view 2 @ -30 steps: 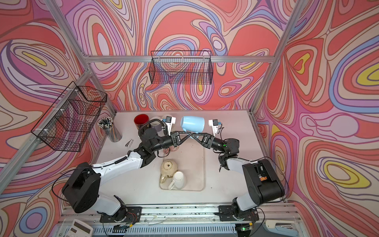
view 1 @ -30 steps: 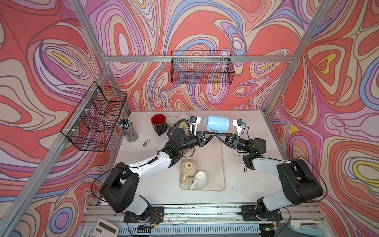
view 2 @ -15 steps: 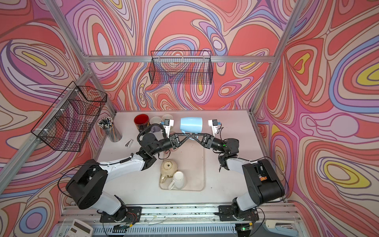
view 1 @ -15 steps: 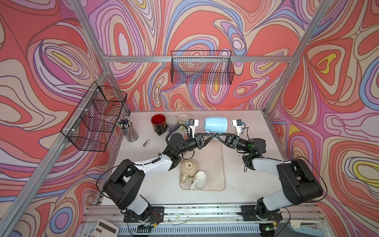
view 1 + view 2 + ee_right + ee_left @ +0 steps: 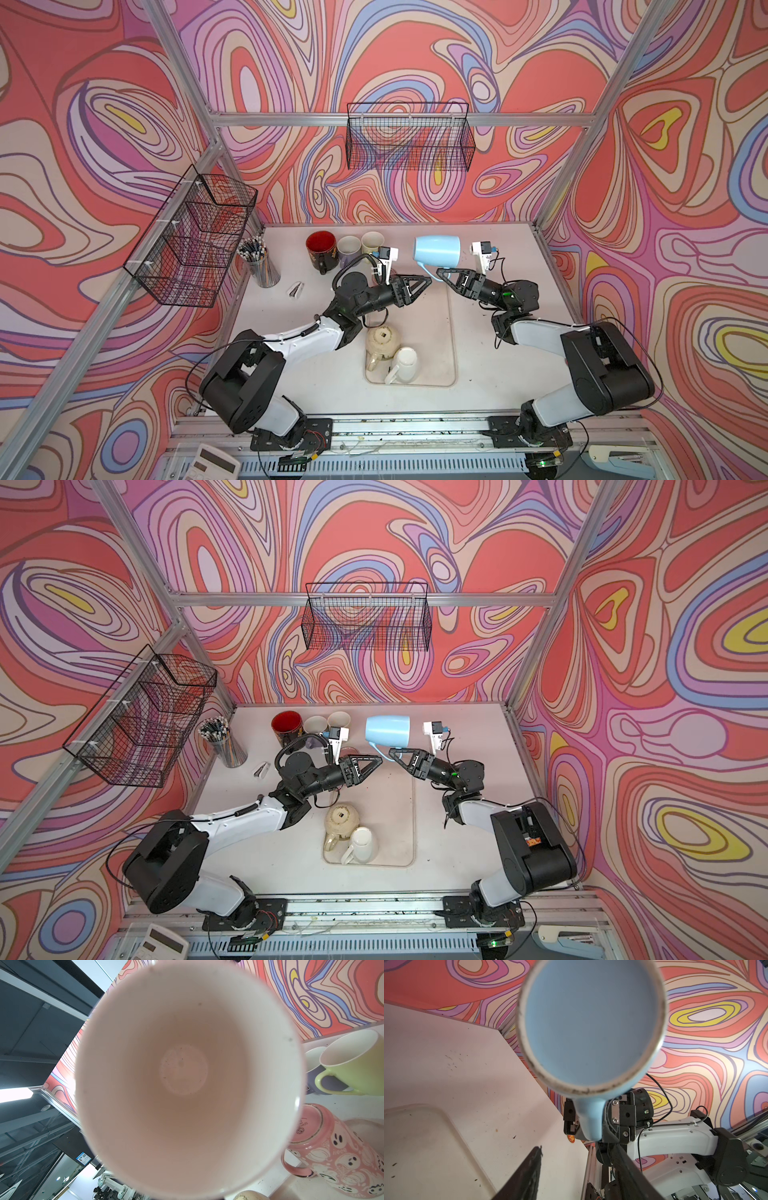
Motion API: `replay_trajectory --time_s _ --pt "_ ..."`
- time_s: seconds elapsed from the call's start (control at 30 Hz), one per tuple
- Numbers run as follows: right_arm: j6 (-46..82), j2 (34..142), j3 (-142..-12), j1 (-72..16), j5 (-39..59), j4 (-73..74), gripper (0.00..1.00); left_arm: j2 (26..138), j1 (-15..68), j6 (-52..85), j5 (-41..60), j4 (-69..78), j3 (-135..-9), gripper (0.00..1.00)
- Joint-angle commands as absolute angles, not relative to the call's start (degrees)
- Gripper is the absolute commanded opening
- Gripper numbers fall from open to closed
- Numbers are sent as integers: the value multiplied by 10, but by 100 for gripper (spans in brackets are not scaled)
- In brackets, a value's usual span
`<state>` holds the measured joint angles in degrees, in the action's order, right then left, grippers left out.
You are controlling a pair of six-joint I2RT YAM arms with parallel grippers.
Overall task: Turn the mug right side up
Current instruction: 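Close the right gripper on the light blue mug's rim beside the left gripper, then lower the light blue mug upright with the right gripper while the left withdraws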
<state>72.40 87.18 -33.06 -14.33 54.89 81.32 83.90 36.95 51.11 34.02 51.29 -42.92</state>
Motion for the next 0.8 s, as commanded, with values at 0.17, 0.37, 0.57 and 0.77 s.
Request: replay_trajectory --time_s 0.17,0.37,0.57,0.77 --pt "714 888 -346 -141 533 812 0 731 364 427 292 377 -424 77" --pt "598 869 -374 -140 521 591 0 655 364 363 246 252 -431 84" --pt "436 859 -457 -140 482 280 0 616 363 312 115 -2 -500 84" --pt "309 899 -588 -140 405 8 0 580 364 279 27 -155 -542 84"
